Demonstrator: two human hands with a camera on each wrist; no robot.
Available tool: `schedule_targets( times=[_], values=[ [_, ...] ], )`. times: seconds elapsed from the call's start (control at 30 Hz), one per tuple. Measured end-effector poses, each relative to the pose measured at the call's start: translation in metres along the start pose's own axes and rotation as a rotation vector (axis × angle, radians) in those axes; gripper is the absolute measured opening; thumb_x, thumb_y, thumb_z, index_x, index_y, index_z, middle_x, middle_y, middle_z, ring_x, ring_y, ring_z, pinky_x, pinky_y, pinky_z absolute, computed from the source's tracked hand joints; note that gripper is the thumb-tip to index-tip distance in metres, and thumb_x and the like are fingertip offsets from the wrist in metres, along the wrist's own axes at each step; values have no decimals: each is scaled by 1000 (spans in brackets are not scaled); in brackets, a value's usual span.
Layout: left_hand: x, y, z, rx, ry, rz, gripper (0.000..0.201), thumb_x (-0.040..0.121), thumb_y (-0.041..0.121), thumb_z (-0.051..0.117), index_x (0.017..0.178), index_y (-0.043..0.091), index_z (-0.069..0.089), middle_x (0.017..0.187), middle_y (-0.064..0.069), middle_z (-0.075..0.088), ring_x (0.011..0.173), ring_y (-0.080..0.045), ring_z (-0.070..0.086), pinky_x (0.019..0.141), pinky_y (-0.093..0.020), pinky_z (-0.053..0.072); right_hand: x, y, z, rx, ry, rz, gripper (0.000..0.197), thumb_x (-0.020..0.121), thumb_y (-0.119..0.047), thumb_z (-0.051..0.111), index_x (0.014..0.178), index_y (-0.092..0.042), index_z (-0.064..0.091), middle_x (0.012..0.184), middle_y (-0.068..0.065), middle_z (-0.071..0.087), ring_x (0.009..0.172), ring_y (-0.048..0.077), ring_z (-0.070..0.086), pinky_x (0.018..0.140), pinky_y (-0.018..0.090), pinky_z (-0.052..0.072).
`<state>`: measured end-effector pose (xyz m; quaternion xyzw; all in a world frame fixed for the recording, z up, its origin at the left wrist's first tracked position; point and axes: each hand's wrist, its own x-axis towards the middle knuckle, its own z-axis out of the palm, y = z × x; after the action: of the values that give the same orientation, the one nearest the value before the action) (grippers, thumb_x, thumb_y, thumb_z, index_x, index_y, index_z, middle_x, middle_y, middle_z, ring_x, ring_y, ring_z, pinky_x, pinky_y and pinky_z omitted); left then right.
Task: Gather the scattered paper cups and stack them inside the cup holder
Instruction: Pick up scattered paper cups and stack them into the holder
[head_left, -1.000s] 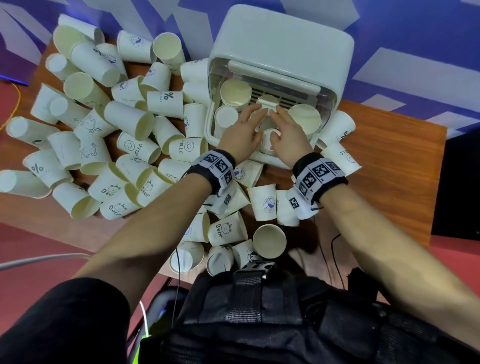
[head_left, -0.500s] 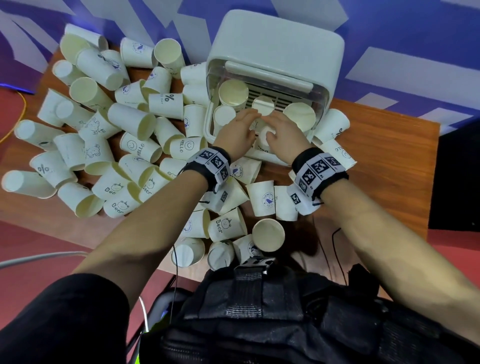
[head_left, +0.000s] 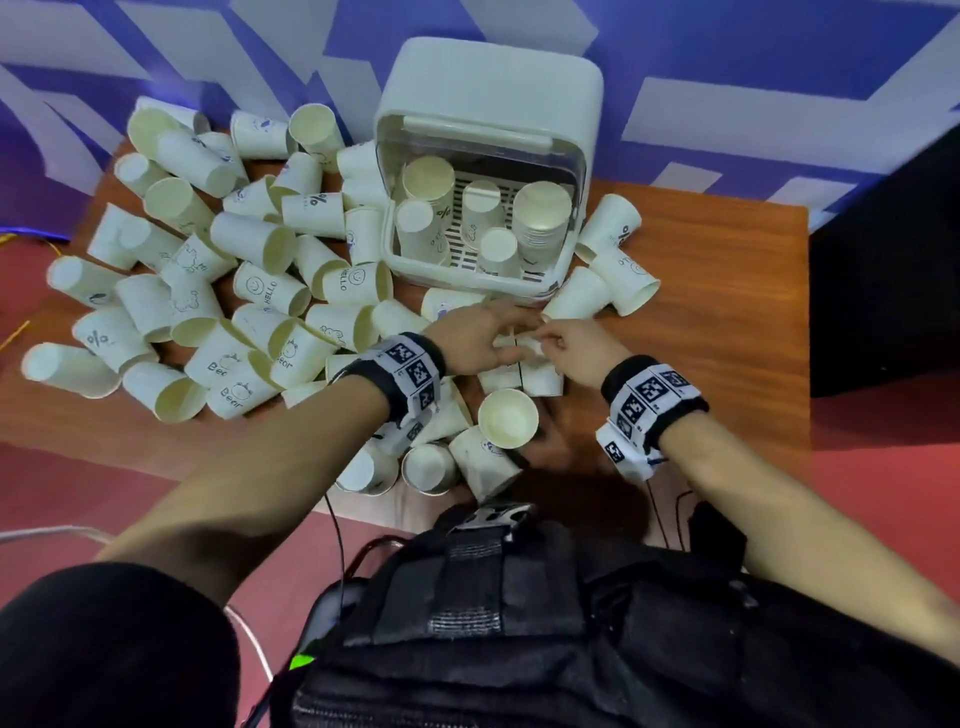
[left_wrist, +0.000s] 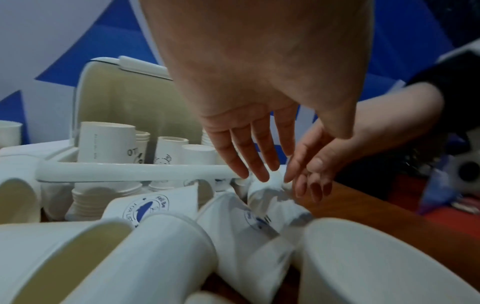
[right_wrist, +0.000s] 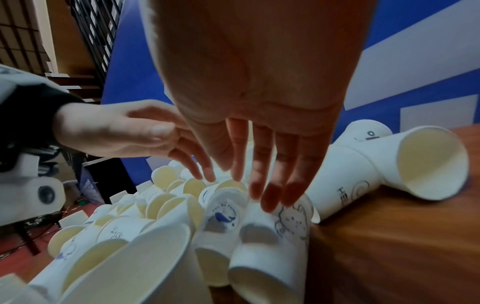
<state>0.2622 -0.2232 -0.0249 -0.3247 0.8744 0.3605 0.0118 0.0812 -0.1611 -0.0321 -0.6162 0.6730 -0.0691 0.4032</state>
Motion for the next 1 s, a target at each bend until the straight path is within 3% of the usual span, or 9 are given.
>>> schedule_targets(
  times=[0.07,0.13,0.3,0.5,0.6,0.73,0.87,0.93,1.0],
  values=[
    [-8,8,11,82,-96,3,57,89,52,56,135,20,49,134,-2,52,111,-11,51,97,-27,40,-10,4,7,-57,-82,6,35,96,-14,43,128,-13,58,127,13,60,115,24,54,87,24,38],
    [-15,11,22,162,-180,-23,68,87,63,52,139,20,43,132,-4,50,113,-20,52,96,-35,43,-19,8,13,-87,-127,13,36,96,-16,44,129,-14,57,130,12,58,118,25,53,90,24,37],
    [-25,11,45,226,-310,-51,90,79,63,63,148,20,25,139,-3,39,117,-25,50,96,-35,42,-35,18,28,-3,-126,49,37,94,-23,51,129,-13,57,128,9,60,120,23,53,98,26,37],
    [-31,8,64,343,-371,-60,97,74,56,72,149,18,21,142,-6,37,117,-29,51,95,-41,44,-42,21,39,85,-126,52,35,93,-31,57,123,-12,61,104,5,65,104,18,59,83,19,38],
    [-32,7,71,299,-299,-72,88,74,51,72,143,16,30,132,-6,45,110,-30,56,91,-43,46,-44,20,46,82,-135,42,33,93,-33,57,117,-12,64,88,1,62,90,17,58,78,25,41],
    [-29,10,68,181,-215,-83,74,77,45,73,134,13,38,121,-5,47,94,-27,60,83,-37,47,-45,20,44,171,-96,29,30,95,-32,53,113,-12,66,98,1,63,92,12,56,79,24,39],
    [-20,15,47,-42,-114,-183,72,76,45,75,132,15,41,127,-2,47,108,-19,52,94,-34,43,-41,20,21,247,-1,29,37,98,-38,46,103,-9,67,96,1,66,87,15,61,78,27,44],
    [-13,17,31,-175,-42,-217,68,79,42,75,133,16,43,125,2,49,111,-14,50,91,-24,41,-37,21,7,252,31,35,47,98,-44,42,101,-3,66,97,9,69,87,21,65,81,35,50],
    [-6,18,13,-272,30,-247,58,83,38,72,131,17,46,117,6,51,100,-6,52,79,-11,38,-33,22,-4,261,87,45,53,97,-47,40,101,0,65,97,17,68,90,29,63,87,44,49]
  ],
)
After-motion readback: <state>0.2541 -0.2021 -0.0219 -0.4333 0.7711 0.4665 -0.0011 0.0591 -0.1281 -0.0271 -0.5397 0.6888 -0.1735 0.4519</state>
